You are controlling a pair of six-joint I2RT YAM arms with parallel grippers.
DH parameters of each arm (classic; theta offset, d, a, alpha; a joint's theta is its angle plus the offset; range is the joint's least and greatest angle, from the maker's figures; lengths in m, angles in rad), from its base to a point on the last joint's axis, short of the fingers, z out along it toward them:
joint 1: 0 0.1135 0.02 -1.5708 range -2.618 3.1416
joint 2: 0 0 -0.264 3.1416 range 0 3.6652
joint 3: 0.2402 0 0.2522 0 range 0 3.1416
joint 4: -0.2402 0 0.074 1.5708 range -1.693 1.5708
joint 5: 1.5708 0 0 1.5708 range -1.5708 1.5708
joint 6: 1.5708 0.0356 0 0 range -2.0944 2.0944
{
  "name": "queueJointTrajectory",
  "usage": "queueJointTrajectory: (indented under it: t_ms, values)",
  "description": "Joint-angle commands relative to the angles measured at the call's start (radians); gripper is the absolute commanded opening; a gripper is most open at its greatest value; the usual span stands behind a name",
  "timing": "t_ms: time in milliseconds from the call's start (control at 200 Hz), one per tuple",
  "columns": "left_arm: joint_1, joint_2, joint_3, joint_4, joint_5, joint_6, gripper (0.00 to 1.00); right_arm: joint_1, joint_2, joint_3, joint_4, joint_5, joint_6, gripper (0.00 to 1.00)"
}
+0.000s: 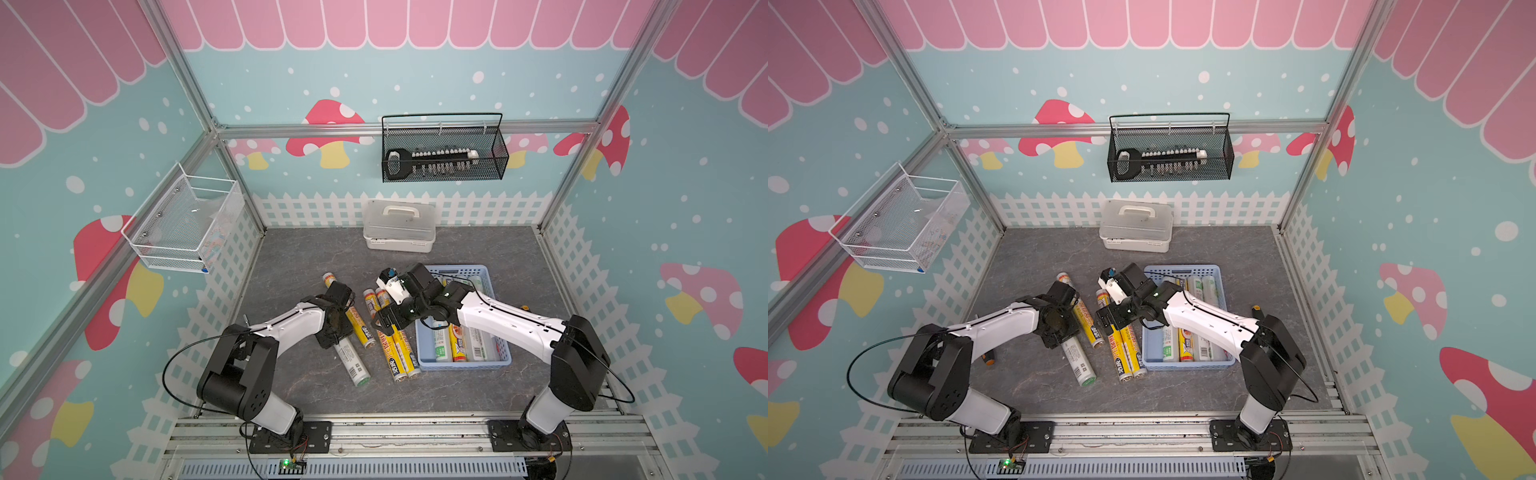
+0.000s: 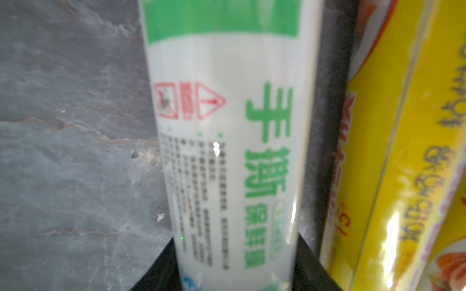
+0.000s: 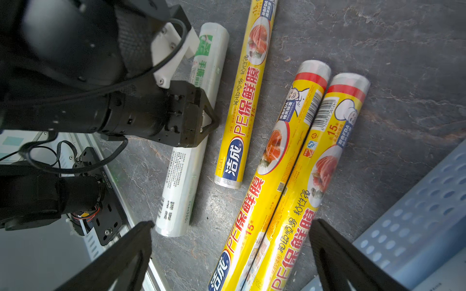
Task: Put the plastic wrap into the basket
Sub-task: Pick up the plastic wrap from the center of the board, then place the plastic wrap in the basket.
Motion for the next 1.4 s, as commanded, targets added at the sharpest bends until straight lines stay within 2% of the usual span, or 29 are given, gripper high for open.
queueJointTrajectory:
  t_ms: [0, 115, 155, 175, 265, 405, 730, 975, 1180, 1396]
  values:
    - [-0.004, -0.136, 0.015, -0.044, -0.041, 0.006, 0.22, 0.003, -0.047, -0.015, -0.015, 0.051, -0.01, 1.0]
    - [-0.025, -0.233, 0.059, -0.046, -0.05, 0.0, 0.14, 0.001, -0.097, -0.038, -0.014, 0.118, -0.016, 1.0]
    - [-0.056, -0.254, 0.084, -0.032, -0.067, -0.005, 0.12, 0.002, -0.122, -0.052, -0.013, 0.157, -0.013, 1.0]
    - [-0.099, -0.257, 0.107, -0.026, -0.077, 0.007, 0.12, 0.001, -0.133, -0.059, -0.013, 0.178, -0.01, 1.0]
    - [-0.199, -0.221, 0.22, -0.038, -0.123, 0.043, 0.12, -0.005, -0.195, -0.095, -0.007, 0.258, 0.005, 1.0]
    - [-0.262, -0.136, 0.359, -0.031, -0.105, 0.042, 0.11, -0.034, -0.305, -0.163, 0.0, 0.338, 0.039, 1.0]
    - [-0.408, 0.157, 0.738, -0.032, -0.022, 0.142, 0.11, -0.259, -0.532, -0.357, 0.028, 0.207, 0.14, 1.0]
    - [-0.448, 0.326, 0.92, -0.042, 0.061, 0.163, 0.1, -0.343, -0.659, -0.447, -0.012, 0.235, 0.136, 1.0]
    - [-0.461, 0.428, 1.038, -0.103, 0.063, 0.162, 0.11, -0.422, -0.729, -0.499, -0.029, 0.215, 0.125, 1.0]
    - [-0.474, 0.552, 1.168, -0.24, 0.013, 0.147, 0.12, -0.459, -0.732, -0.504, -0.044, 0.162, 0.102, 1.0]
